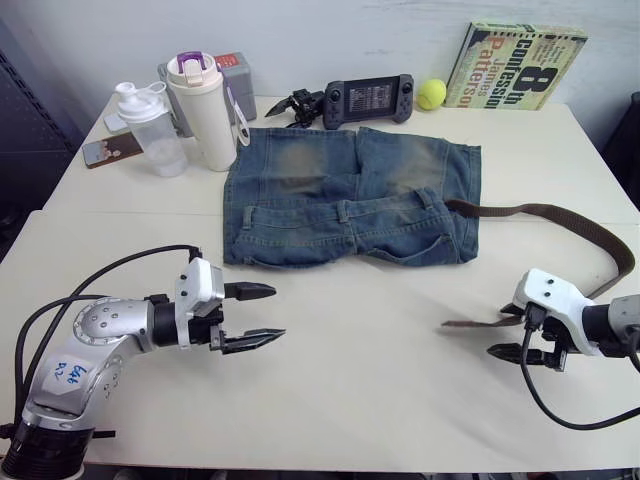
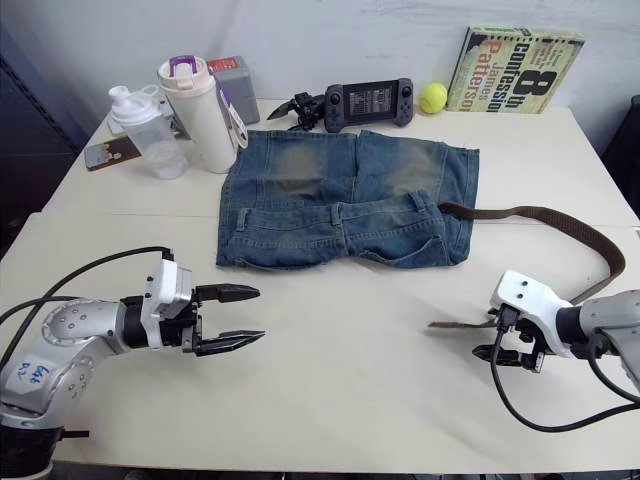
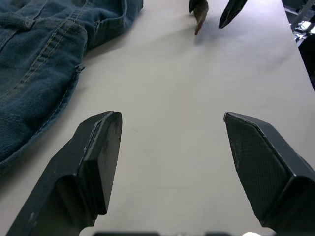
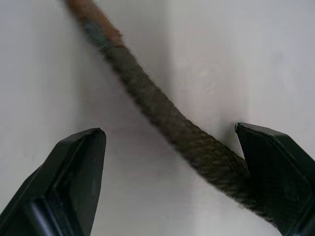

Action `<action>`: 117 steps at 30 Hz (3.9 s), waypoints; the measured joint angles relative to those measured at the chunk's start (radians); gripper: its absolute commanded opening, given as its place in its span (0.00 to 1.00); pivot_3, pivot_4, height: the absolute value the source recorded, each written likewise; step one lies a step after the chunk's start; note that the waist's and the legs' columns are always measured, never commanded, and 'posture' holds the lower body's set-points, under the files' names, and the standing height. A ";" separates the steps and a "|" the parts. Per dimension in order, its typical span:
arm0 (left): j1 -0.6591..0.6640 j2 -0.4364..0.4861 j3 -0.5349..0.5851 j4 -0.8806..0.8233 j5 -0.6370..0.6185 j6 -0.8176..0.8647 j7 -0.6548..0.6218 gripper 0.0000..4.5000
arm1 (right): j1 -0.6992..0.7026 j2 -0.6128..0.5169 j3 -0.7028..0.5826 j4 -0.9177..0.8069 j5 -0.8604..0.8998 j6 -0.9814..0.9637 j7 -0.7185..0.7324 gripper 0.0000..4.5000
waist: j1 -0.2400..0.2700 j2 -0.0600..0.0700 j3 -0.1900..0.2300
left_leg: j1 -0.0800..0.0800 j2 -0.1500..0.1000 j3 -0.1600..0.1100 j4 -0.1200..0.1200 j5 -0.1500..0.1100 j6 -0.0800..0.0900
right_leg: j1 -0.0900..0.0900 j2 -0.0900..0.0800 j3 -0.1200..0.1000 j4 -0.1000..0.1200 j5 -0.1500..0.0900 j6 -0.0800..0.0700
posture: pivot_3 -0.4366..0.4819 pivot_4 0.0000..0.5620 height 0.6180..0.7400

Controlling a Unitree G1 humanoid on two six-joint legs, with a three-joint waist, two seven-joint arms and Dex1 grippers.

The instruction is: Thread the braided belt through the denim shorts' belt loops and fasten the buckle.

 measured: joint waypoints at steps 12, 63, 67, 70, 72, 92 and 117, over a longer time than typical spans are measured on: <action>0.021 -0.002 0.011 -0.027 -0.008 0.013 0.040 0.81 | -0.051 0.003 0.053 0.059 -0.081 -0.082 0.055 0.00 | 0.001 0.000 0.000 | 0.003 0.002 -0.003 0.002 -0.002 0.001 | 0.010 0.000 -0.004 -0.004 0.000 0.000 | 0.48 0.27 0.99; -0.427 -0.231 -0.319 0.374 0.147 -0.050 -0.173 0.01 | -0.627 0.309 0.554 -0.456 -0.164 0.416 -0.042 0.00 | -0.002 0.004 0.002 | -0.001 0.000 -0.009 0.004 -0.003 0.000 | 0.003 -0.001 -0.005 0.001 0.000 0.000 | 0.48 0.27 0.99; -0.426 -0.235 -0.315 0.374 0.146 -0.030 -0.160 0.00 | -0.627 0.328 0.536 -0.456 -0.152 0.429 -0.065 0.25 | -0.002 0.004 0.002 | -0.001 0.000 -0.009 0.004 -0.003 0.000 | 0.003 -0.001 -0.005 0.001 0.000 0.000 | 0.48 0.27 0.99; -0.417 -0.249 -0.314 0.366 0.132 0.018 -0.142 0.00 | -0.626 0.358 0.462 -0.464 -0.109 0.470 -0.086 0.56 | -0.001 0.004 0.002 | -0.002 0.000 -0.009 0.003 -0.003 0.000 | 0.003 -0.001 -0.005 0.001 0.000 0.000 | 0.48 0.27 0.99; -0.391 -0.258 -0.300 0.351 0.097 0.091 -0.117 0.00 | -0.613 0.387 0.326 -0.494 -0.045 0.555 -0.100 0.74 | 0.000 0.004 0.002 | -0.002 0.000 -0.010 0.003 -0.003 0.000 | 0.003 -0.001 -0.006 0.001 0.000 0.000 | 0.48 0.27 0.99; -0.328 -0.430 0.031 0.236 -0.499 0.774 0.296 0.00 | -0.037 1.338 -0.650 -0.665 0.726 0.992 -0.679 0.74 | 0.001 0.006 0.001 | -0.002 -0.005 -0.026 0.000 -0.001 -0.012 | 0.009 0.000 -0.009 -0.004 0.000 0.001 | 0.48 0.27 0.99; -0.382 -0.465 0.082 0.278 -0.578 0.777 0.395 0.00 | 0.245 1.244 -0.258 -0.479 1.499 0.379 -1.361 0.74 | -0.023 0.006 0.001 | -0.003 -0.004 -0.025 -0.009 -0.001 -0.011 | 0.009 0.001 -0.008 -0.013 0.001 0.002 | 0.48 0.27 0.99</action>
